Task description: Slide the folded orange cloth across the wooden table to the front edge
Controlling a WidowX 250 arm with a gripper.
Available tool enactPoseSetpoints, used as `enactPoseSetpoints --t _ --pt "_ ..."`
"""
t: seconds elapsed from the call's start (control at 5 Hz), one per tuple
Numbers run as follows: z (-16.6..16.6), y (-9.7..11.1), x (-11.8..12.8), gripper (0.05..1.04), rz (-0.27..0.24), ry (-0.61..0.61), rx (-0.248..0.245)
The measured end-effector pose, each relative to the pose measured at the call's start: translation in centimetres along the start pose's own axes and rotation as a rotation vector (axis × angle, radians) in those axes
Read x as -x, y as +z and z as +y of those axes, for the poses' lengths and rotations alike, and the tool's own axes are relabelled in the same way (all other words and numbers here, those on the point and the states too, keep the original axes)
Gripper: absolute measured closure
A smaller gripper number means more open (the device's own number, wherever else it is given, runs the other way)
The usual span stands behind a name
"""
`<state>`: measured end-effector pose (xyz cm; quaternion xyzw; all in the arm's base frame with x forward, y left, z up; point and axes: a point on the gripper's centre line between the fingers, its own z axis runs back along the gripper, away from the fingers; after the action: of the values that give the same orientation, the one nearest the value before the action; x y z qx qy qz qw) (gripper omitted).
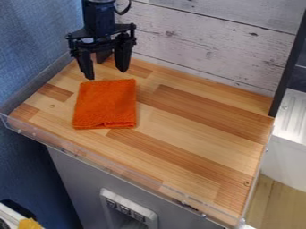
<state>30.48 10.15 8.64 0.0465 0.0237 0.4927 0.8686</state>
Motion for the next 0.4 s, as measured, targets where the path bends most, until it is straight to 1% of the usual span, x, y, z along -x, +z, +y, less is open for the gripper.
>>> enactPoseSetpoints --t 0.2,0.4 --pt "-0.6 -1.0 0.1 0.419 0.047 -0.021 -0.006" --pt "-1.3 -2.4 0.0 0.72 0.09 -0.034 0.006"
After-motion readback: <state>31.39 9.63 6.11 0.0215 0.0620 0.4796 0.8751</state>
